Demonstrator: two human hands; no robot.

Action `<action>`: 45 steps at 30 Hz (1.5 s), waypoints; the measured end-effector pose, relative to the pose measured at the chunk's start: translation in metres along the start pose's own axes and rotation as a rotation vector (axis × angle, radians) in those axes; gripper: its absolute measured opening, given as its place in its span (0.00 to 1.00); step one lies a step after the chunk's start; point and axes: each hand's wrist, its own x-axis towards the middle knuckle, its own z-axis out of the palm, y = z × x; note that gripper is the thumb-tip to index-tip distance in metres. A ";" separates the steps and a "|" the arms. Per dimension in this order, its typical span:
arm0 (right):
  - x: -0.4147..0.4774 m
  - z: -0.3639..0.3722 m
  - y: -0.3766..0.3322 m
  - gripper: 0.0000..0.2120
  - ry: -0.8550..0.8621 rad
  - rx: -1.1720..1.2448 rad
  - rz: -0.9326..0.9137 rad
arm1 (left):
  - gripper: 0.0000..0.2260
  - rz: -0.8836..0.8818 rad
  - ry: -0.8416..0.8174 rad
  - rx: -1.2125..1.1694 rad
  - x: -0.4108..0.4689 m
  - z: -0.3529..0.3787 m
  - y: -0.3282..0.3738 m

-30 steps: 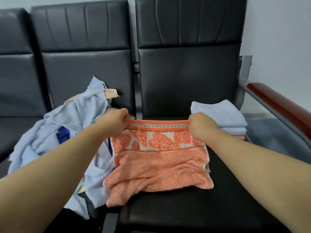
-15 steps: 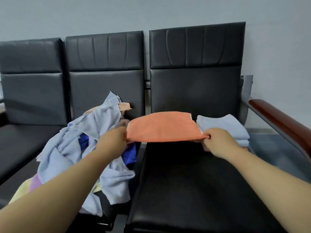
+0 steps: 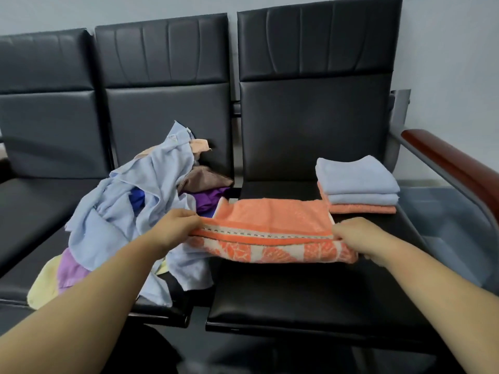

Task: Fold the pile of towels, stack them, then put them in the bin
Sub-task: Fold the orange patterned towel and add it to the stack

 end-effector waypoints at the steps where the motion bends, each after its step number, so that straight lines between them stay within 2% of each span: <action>1: 0.000 -0.001 0.001 0.12 -0.008 0.051 0.069 | 0.08 -0.048 -0.024 -0.022 -0.002 0.000 0.000; 3: -0.003 -0.002 0.001 0.13 -0.028 0.100 0.140 | 0.12 -0.126 -0.044 -0.029 -0.002 0.003 -0.004; 5: -0.006 0.000 -0.001 0.12 -0.021 0.105 0.161 | 0.08 -0.163 -0.015 -0.028 0.002 0.009 -0.005; 9: 0.004 0.006 -0.003 0.12 0.111 0.139 0.071 | 0.08 -0.213 0.091 -0.003 0.019 0.021 -0.010; 13: 0.022 0.012 -0.008 0.08 0.223 0.151 -0.054 | 0.09 -0.094 0.235 0.043 0.045 0.034 -0.013; 18: 0.055 0.023 -0.015 0.09 0.376 0.006 -0.123 | 0.10 0.011 0.416 0.278 0.079 0.057 -0.015; 25: 0.086 0.037 -0.009 0.05 0.404 -0.157 -0.077 | 0.13 -0.036 0.400 0.395 0.113 0.071 -0.032; 32: 0.079 0.036 -0.005 0.10 0.426 -0.087 -0.078 | 0.12 -0.075 0.385 0.375 0.100 0.073 -0.020; 34: 0.070 0.036 -0.005 0.10 0.448 -0.143 -0.109 | 0.12 -0.021 0.386 0.435 0.088 0.080 -0.012; 36: 0.063 0.037 -0.005 0.09 0.468 -0.273 -0.190 | 0.14 0.077 0.388 0.629 0.077 0.089 -0.005; 38: 0.057 0.038 -0.007 0.05 0.397 -0.368 -0.299 | 0.11 0.167 0.292 0.752 0.064 0.101 0.006; 40: 0.050 0.040 -0.010 0.04 0.244 -0.463 -0.355 | 0.07 0.201 0.059 0.730 0.051 0.116 0.016; 42: 0.044 0.041 -0.012 0.07 0.160 -0.562 -0.339 | 0.08 0.235 -0.125 0.764 0.042 0.131 0.020; 45: 0.035 0.036 -0.015 0.12 0.130 -0.685 -0.290 | 0.11 0.318 -0.175 0.899 0.042 0.146 0.025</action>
